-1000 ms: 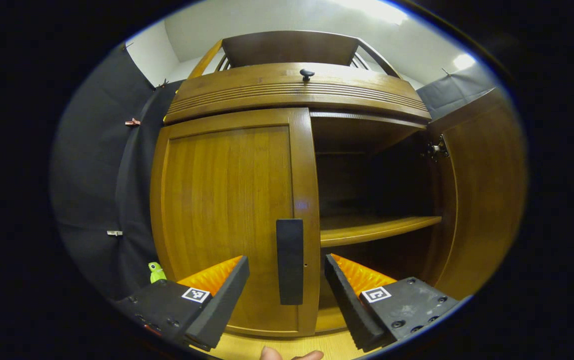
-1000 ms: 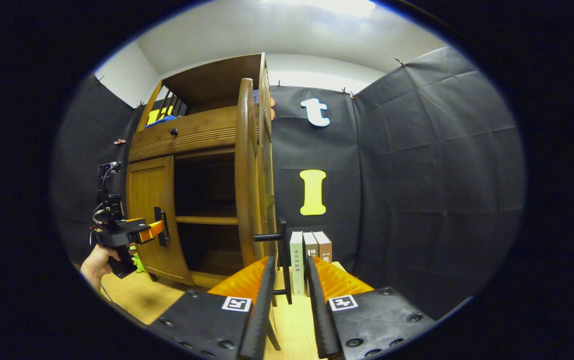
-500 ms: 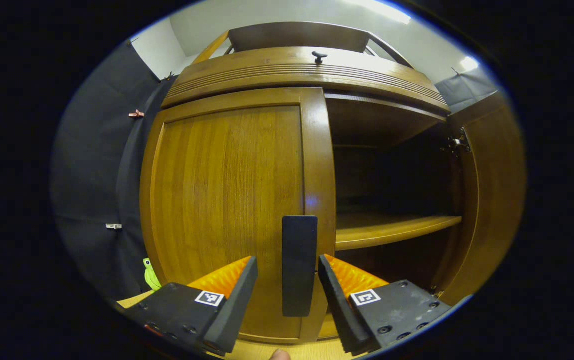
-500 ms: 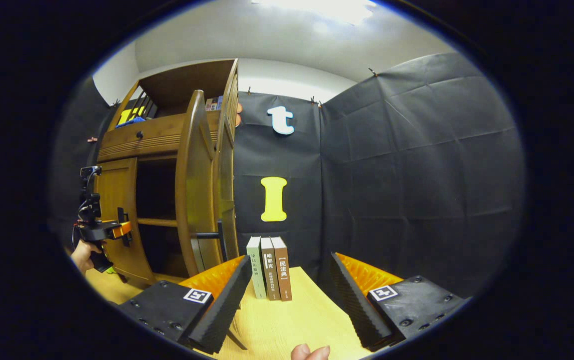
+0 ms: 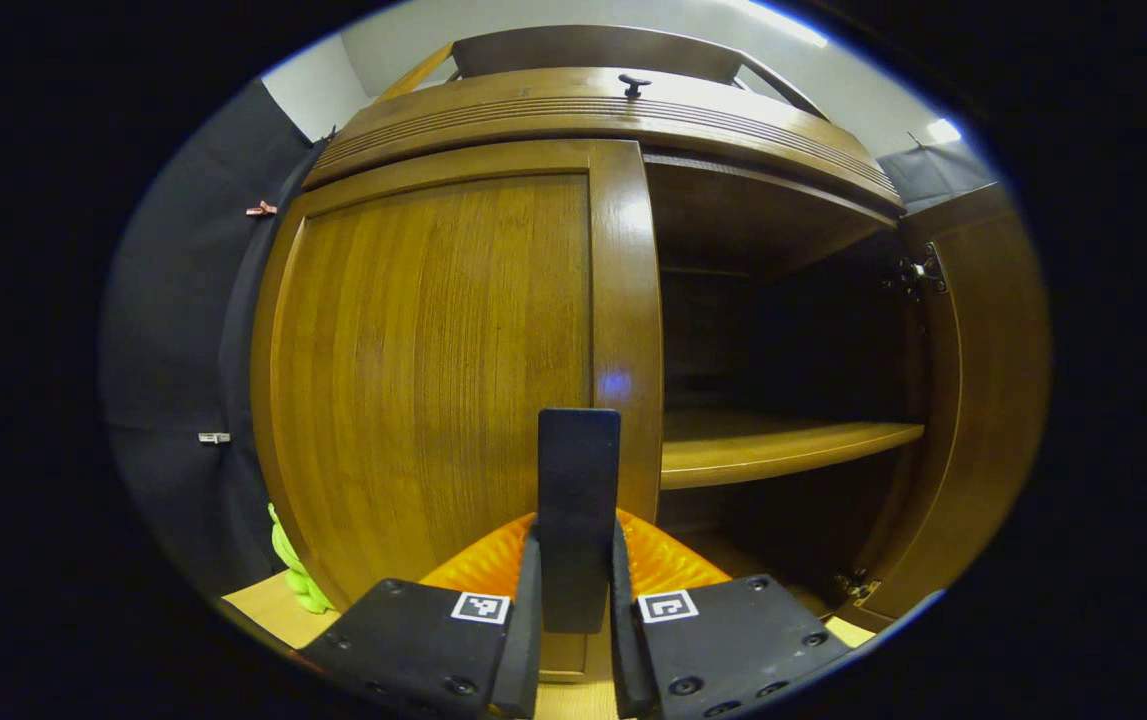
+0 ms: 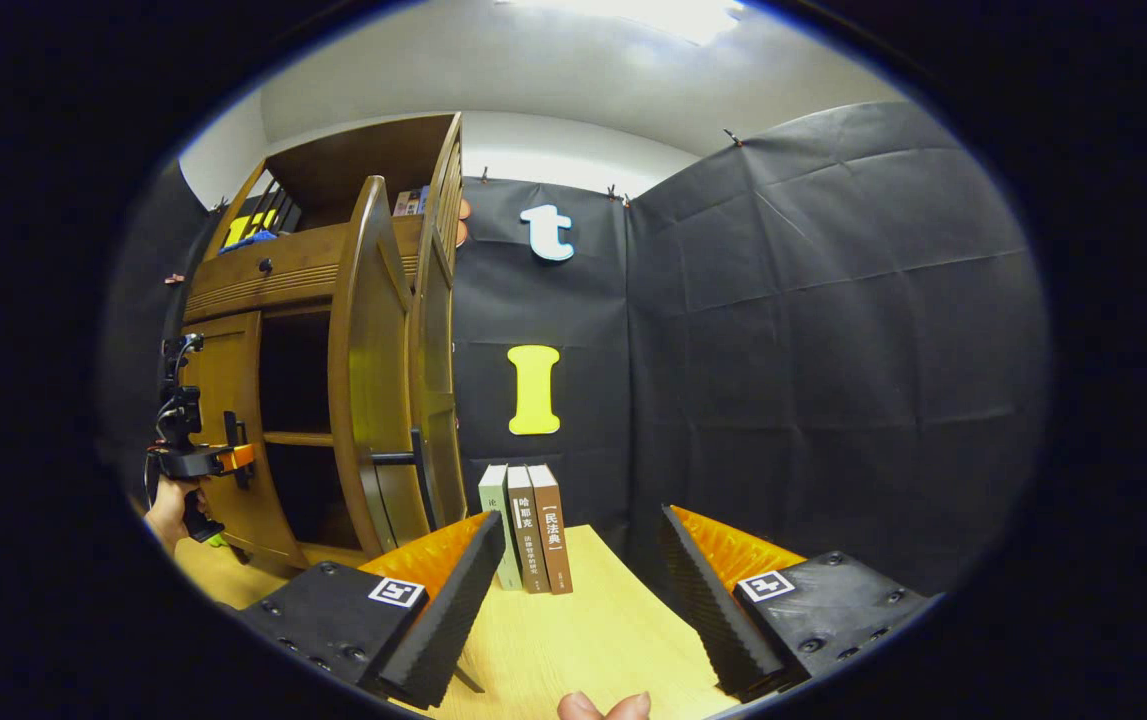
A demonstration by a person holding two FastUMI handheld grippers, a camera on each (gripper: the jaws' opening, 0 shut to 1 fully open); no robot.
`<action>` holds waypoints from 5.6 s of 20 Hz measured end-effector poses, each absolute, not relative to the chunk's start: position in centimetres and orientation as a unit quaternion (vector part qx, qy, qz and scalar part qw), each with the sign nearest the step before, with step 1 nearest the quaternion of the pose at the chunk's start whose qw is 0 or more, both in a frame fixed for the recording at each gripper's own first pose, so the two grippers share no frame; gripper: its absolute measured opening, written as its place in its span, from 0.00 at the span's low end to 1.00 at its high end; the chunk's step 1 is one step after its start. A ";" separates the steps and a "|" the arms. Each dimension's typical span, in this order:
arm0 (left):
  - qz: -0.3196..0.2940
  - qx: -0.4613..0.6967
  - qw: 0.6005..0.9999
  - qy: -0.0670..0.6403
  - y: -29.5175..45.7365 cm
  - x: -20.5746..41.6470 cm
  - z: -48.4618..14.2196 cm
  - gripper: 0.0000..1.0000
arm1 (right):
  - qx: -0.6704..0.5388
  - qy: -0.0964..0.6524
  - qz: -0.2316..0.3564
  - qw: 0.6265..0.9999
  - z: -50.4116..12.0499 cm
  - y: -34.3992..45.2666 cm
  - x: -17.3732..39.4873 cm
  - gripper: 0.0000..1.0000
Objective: Open the right door of the double-door shoe cabinet with the right hand, and open the left door with the left hand.
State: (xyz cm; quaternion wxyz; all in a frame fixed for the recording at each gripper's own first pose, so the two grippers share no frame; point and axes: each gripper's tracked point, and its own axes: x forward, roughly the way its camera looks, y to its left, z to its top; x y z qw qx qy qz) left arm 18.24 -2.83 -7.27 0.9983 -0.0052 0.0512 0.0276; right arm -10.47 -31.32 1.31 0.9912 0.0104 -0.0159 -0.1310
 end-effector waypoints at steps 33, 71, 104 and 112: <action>0.075 0.006 0.996 0.044 12.8 -3.3 -4.7 0.15 | 0.002 -0.024 -0.005 1.000 3.3 -14.6 -11.1 0.98; 0.073 0.001 0.997 0.021 12.6 -13.1 0.5 1.00 | -0.020 -0.018 0.046 0.999 3.3 -3.5 -9.2 1.00; -0.034 -0.012 0.999 0.000 -1.0 -7.9 0.9 1.00 | 0.012 -0.017 0.042 0.999 3.0 -1.2 -6.9 0.98; -0.031 -0.018 0.999 -0.007 -1.1 -7.3 1.0 1.00 | 0.012 -0.024 0.041 0.999 3.3 -1.4 -6.8 0.98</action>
